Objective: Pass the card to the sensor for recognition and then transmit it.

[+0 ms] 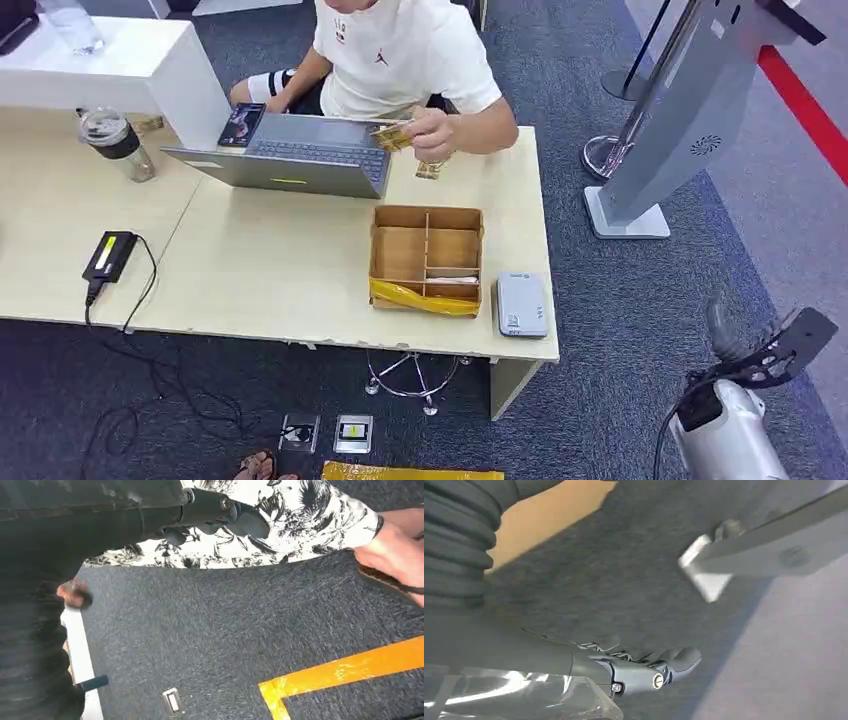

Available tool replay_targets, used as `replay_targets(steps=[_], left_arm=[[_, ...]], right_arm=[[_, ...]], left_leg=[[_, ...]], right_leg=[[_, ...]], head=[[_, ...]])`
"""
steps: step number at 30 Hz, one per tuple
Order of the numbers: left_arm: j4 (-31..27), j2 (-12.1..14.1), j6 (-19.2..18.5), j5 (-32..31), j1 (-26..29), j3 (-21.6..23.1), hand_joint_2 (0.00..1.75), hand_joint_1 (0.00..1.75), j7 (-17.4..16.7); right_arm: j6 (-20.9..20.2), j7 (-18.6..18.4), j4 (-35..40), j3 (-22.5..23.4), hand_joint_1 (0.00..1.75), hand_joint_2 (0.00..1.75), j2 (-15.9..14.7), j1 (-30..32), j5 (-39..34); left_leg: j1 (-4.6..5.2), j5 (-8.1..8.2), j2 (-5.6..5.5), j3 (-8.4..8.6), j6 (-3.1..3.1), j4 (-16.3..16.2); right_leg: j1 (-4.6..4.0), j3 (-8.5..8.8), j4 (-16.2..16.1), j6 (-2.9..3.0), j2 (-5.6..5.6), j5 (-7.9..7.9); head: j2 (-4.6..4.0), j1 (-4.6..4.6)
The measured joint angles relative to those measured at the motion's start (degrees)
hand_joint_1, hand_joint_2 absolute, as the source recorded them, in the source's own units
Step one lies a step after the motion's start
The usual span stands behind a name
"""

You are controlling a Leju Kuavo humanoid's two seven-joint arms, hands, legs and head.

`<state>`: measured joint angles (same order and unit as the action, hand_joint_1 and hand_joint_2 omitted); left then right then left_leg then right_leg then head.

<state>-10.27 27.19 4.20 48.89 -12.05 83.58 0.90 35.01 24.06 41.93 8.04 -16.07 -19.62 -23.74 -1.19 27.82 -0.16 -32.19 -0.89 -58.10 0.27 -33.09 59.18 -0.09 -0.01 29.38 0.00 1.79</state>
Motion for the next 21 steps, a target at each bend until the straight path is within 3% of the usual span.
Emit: replay_targets(steps=[4, 7, 10, 14, 19, 21], left_arm=[[-0.02, -0.5, 0.0, 0.59, 0.02, -0.09, 1.75, 0.0, -0.88], [-0.04, -0.63, -0.54, 0.96, 0.02, -0.37, 1.75, 0.0, -1.84], [-0.07, -0.66, -2.42, 0.57, 0.01, -0.37, 1.75, 0.0, -2.12], [-0.04, 0.41, -6.8, -1.68, 0.06, -0.37, 1.75, 0.0, 0.73], [0.02, 2.69, -13.75, -4.2, -0.12, -0.29, 1.75, 0.0, 1.42], [0.04, 3.26, -14.82, -5.27, -0.16, -0.17, 1.75, 0.0, 1.42]], right_arm=[[-1.33, -2.17, -7.56, 0.26, 0.0, 1.75, 0.96, 2.59, -1.13], [-3.28, -7.53, -12.0, 0.04, 0.0, 1.75, 1.55, 4.69, 1.91], [-7.24, -17.28, -15.83, -2.51, 0.0, 1.75, 1.99, 7.3, 9.63], [-17.61, -33.9, -19.92, -7.85, 0.0, 1.75, 3.17, 10.69, 19.42], [-21.98, -36.89, -22.89, -14.16, 0.0, 1.75, 4.46, 11.95, 23.85], [-22.53, -37.2, -23.86, -16.01, 0.0, 1.75, 5.03, 12.19, 25.52]], left_leg=[[0.0, 0.01, -0.05, -0.06, 0.0, 0.0], [-0.01, 0.05, -0.04, -0.05, -0.02, 0.01], [-0.06, 0.06, -0.03, -0.04, -0.03, 0.02], [-0.11, 0.07, -0.07, -0.07, -0.04, 0.03], [-0.11, 0.06, 0.04, 0.01, -0.05, 0.03], [-0.11, 0.06, 0.03, 0.01, -0.06, 0.03]], right_leg=[[-0.02, 0.02, 0.01, 0.01, 0.04, 0.03], [-0.02, 0.01, 0.01, 0.01, 0.04, 0.04], [-0.07, 0.04, 0.0, 0.02, 0.04, 0.08], [-0.12, 0.05, 0.02, 0.04, 0.08, 0.11], [-0.12, 0.05, 0.05, 0.05, -0.01, 0.11], [-0.12, 0.06, 0.05, 0.06, 0.0, 0.12]], head=[[0.0, 0.0], [0.0, -0.02], [0.0, 0.02], [0.0, 0.02], [0.0, 0.0], [0.0, 0.0]])
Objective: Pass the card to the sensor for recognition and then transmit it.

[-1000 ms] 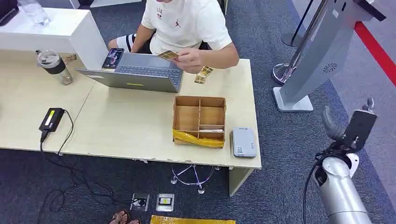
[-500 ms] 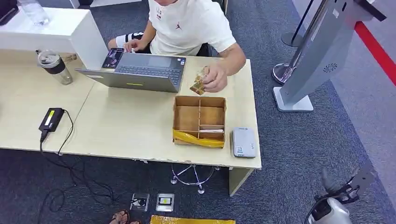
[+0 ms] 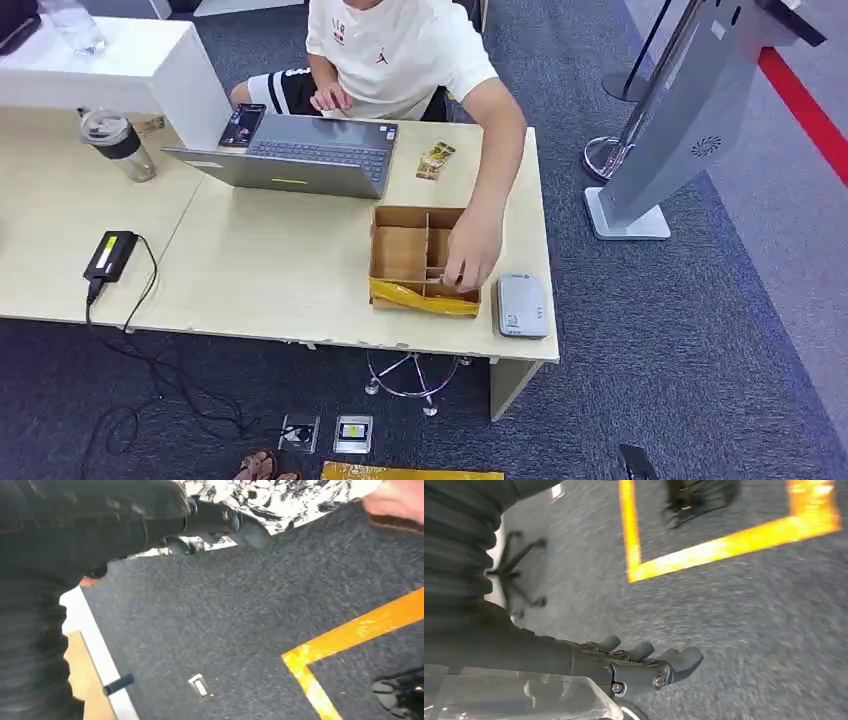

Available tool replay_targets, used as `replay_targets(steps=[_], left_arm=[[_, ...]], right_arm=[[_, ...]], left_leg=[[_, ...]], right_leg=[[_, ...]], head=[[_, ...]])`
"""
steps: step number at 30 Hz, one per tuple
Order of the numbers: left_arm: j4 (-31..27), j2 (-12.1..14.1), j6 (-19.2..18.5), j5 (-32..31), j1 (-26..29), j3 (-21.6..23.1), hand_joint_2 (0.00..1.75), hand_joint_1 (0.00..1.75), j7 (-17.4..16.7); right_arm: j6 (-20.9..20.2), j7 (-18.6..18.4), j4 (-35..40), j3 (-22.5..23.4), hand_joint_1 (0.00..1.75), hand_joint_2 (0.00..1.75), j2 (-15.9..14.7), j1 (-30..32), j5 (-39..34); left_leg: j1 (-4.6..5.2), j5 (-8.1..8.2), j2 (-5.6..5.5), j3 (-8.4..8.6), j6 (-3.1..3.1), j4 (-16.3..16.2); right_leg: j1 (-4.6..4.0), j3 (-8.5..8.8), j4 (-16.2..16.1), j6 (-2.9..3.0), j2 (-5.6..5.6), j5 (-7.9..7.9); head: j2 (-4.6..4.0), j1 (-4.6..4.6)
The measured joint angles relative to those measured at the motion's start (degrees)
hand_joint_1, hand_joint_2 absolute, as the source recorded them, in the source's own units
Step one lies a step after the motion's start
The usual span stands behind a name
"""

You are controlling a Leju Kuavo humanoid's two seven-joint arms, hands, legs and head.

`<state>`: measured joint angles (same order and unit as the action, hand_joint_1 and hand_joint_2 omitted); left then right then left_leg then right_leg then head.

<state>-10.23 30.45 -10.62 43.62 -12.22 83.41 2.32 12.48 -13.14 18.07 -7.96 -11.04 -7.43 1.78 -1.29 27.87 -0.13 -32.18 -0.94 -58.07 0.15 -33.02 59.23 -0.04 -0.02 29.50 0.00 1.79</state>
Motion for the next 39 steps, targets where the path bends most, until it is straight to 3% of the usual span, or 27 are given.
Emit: replay_targets(steps=[6, 11, 16, 27, 33, 39], left_arm=[[0.37, 1.7, 2.06, -1.73, -0.39, 0.41, 1.75, 0.0, 0.59], [0.79, 2.49, 8.31, -4.09, -0.65, 1.49, 1.75, 0.0, 4.22], [0.92, 2.77, 8.72, -7.87, -0.78, 1.88, 1.75, 0.0, 6.8], [0.92, 1.11, 16.33, -12.74, -0.78, 2.78, 1.75, 0.0, 5.55], [0.92, 0.65, 16.55, -18.51, -0.78, 3.13, 1.75, 0.0, 5.84], [0.92, 0.33, 15.52, -18.55, -0.77, 3.26, 1.75, 0.0, 5.84]], right_arm=[[5.82, 4.05, -1.27, -8.92, 0.0, 1.75, 2.03, 0.3, 11.66], [5.79, 9.53, -2.38, -11.29, 0.0, 1.75, 2.84, 0.29, 2.08], [6.21, 9.9, -3.56, -11.29, 0.0, 1.75, 2.42, 0.34, -1.6], [16.22, 9.7, -4.15, -15.36, 0.0, 1.75, 1.99, 0.28, 10.7], [13.83, 9.01, -4.35, -16.91, 0.0, 1.75, 2.05, 0.28, 9.68], [13.03, 8.94, -4.59, -17.61, 0.0, 1.75, 2.05, 0.29, 9.2]], left_leg=[[0.01, 0.0, 0.01, 0.02, 0.0, 0.0], [0.03, 0.0, 0.0, 0.01, 0.0, 0.0], [0.05, 0.01, 0.03, 0.01, 0.01, 0.0], [0.05, 0.0, 0.03, 0.02, 0.01, 0.0], [0.05, 0.01, 0.03, 0.02, 0.01, 0.0], [0.05, 0.01, 0.03, 0.02, 0.01, 0.0]], right_leg=[[0.01, 0.02, 0.0, 0.0, -0.01, -0.01], [0.02, 0.01, -0.01, 0.0, -0.01, 0.0], [0.05, 0.0, -0.01, 0.0, -0.03, 0.0], [0.05, 0.01, -0.01, -0.01, -0.02, -0.01], [0.05, 0.0, -0.01, -0.01, -0.02, -0.01], [0.06, 0.01, -0.02, -0.01, -0.02, -0.01]], head=[[0.0, 0.02], [0.0, 0.0], [0.0, 0.0], [0.0, 0.02], [0.0, 0.0], [0.0, 0.04]])
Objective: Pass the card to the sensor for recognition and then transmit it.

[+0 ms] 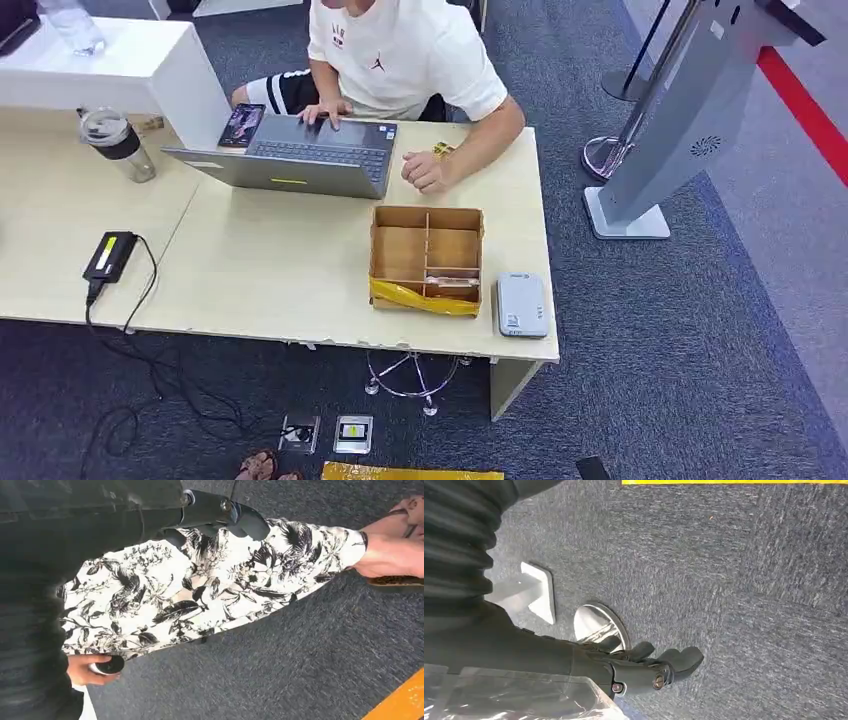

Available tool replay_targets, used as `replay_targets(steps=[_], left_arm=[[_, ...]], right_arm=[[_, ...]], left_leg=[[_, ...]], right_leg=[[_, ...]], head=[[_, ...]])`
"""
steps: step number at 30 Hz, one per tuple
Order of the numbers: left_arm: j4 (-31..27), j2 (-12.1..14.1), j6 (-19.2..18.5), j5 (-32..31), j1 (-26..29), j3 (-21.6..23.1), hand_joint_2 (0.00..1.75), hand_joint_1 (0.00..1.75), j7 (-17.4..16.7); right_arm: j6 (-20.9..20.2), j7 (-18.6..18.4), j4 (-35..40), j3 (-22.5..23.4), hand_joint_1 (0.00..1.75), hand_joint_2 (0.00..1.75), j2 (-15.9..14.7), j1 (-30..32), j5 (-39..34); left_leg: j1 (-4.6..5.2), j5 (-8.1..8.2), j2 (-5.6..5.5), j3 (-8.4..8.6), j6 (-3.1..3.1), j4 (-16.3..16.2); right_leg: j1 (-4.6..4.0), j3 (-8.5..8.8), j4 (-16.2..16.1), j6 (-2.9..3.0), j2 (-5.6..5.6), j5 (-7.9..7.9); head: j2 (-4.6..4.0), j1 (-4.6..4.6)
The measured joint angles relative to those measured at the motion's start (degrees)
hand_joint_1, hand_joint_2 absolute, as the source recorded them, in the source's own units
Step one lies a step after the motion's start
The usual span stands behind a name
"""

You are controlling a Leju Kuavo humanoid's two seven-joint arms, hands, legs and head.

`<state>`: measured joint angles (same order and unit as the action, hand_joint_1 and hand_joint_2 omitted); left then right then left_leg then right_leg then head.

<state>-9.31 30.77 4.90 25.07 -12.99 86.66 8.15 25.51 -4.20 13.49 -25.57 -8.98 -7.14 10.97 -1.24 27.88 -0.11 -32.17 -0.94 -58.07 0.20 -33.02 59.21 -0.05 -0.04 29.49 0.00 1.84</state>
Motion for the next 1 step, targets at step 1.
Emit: replay_targets(steps=[1], left_arm=[[0.0, 0.0, -0.02, 0.04, 0.0, 0.02, 1.75, 0.0, 0.0]], right_arm=[[-0.24, -0.15, -0.02, -0.07, 0.0, 1.75, 0.0, 0.0, 0.13]], left_leg=[[0.0, 0.0, 0.0, 0.0, 0.0, 0.0]], right_leg=[[0.0, 0.0, 0.0, 0.0, 0.0, 0.0]], head=[[0.0, -0.04]])
